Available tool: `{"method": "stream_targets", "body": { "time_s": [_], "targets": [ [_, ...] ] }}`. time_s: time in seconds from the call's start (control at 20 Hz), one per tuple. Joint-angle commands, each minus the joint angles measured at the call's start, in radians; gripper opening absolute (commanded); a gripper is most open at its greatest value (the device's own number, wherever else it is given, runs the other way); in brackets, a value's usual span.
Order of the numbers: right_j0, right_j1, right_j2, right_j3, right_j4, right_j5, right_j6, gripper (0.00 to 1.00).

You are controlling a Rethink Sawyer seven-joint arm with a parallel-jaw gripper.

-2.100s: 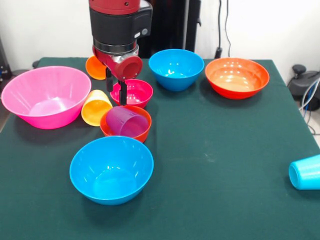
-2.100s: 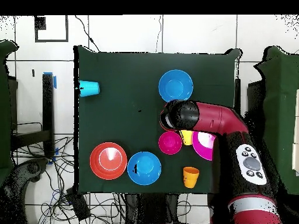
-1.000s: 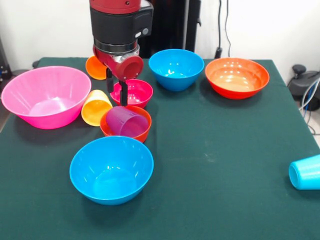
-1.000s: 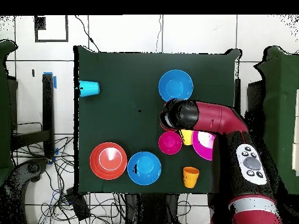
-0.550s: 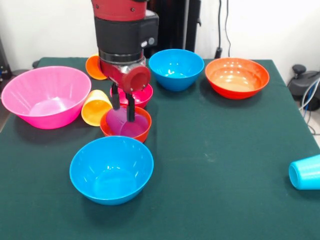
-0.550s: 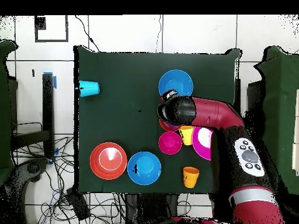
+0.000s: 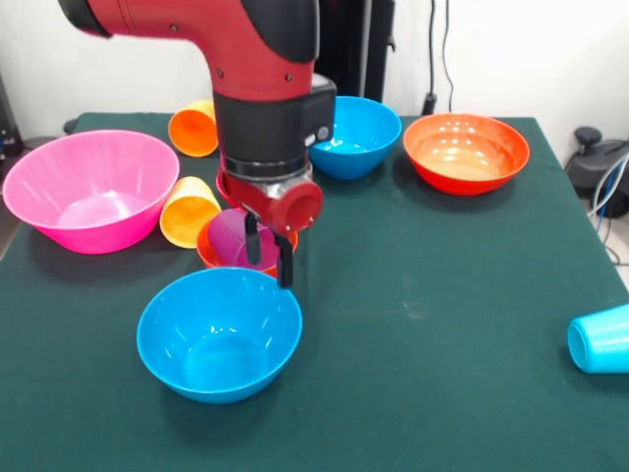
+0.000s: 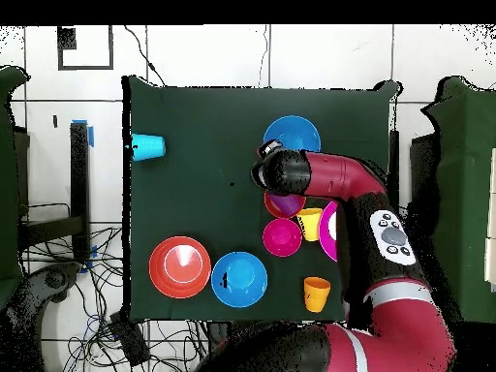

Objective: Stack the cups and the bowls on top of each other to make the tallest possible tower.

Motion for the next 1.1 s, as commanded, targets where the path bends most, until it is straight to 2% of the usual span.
{"method": "stream_targets", "body": {
  "time_s": [0.05,0.15,0.25,0.4,0.55,0.8,1.0,1.1],
  "targets": [
    [0.044,0.076,0.061,-0.063,0.003,0.024,-0.040,1.00],
    [0.055,0.074,0.032,-0.046,0.029,0.139,-0.024,1.00],
    [0.077,0.081,-0.015,-0.063,0.011,0.231,-0.038,1.00],
    [0.103,0.084,-0.064,-0.058,0.018,0.346,-0.014,1.00],
    [0.126,0.077,-0.089,-0.047,0.033,0.420,0.016,1.00],
    [0.153,0.010,-0.108,-0.055,0.052,0.516,0.051,1.00],
    [0.179,-0.001,-0.131,-0.128,0.043,0.581,0.066,1.00],
    [0.189,0.036,-0.143,-0.183,0.029,0.561,0.087,1.00]
  ]
}}
